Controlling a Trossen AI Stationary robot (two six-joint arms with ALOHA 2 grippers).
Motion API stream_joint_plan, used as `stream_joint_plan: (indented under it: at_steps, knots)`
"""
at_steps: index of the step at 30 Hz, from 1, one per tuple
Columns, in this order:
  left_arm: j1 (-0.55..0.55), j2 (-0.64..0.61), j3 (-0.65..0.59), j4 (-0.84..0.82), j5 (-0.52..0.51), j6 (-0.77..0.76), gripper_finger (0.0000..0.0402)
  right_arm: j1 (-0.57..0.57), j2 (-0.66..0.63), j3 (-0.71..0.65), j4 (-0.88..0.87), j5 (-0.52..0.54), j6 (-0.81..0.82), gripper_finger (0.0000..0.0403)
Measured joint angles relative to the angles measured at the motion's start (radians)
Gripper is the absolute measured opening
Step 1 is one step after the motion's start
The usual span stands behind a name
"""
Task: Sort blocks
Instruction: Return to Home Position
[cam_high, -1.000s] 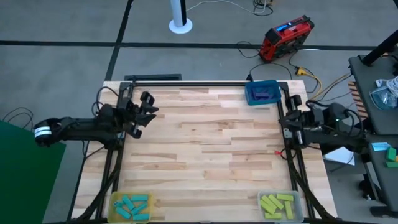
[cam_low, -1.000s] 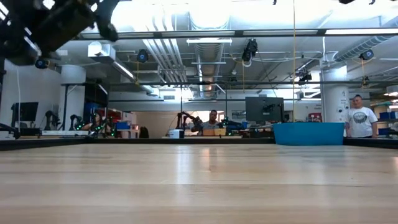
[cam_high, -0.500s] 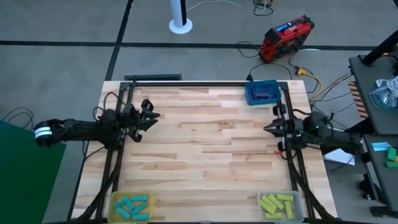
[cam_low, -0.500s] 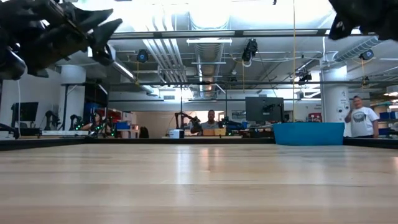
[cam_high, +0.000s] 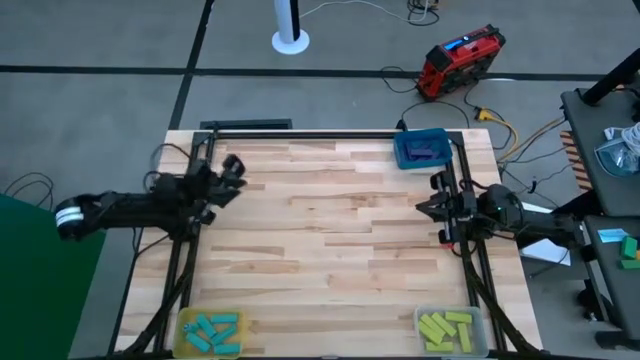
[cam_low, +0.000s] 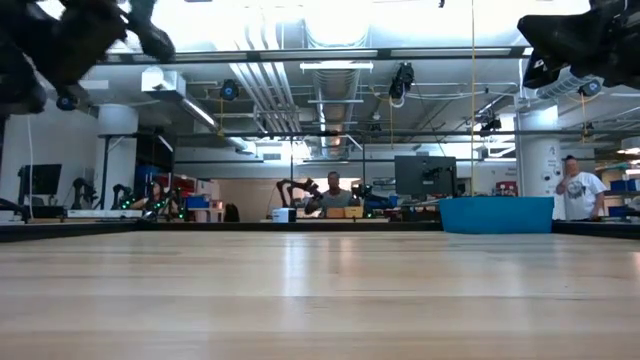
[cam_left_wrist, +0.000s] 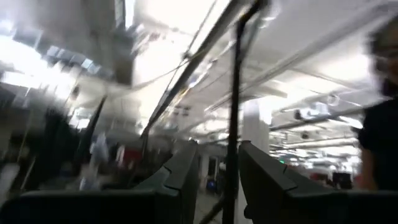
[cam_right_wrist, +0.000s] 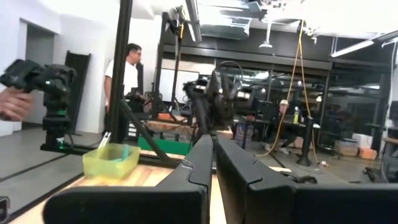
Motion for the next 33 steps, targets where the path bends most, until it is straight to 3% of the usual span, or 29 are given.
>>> stream_joint_plan:
  at_steps: [9, 14, 23, 33]
  knots:
    - [0.272, -0.354, -0.076, -0.003, 0.127, -0.269, 0.0094, 0.0, 0.004, 0.0, -0.001, 0.001, 0.017, 0.0013]
    - [0.355, -0.477, -0.07, -0.112, 0.152, -0.292, 0.0094, 0.0, 0.005, 0.0, -0.007, 0.016, 0.005, 0.0013]
    - [0.363, -0.524, -0.072, -0.445, 0.301, -0.077, 0.0094, 0.0, 0.005, -0.001, -0.196, 0.241, -0.039, 0.0013]
    - [0.363, -0.506, -0.071, -0.466, 0.287, -0.067, 0.0094, 0.0, 0.006, -0.001, -0.186, 0.26, -0.011, 0.0013]
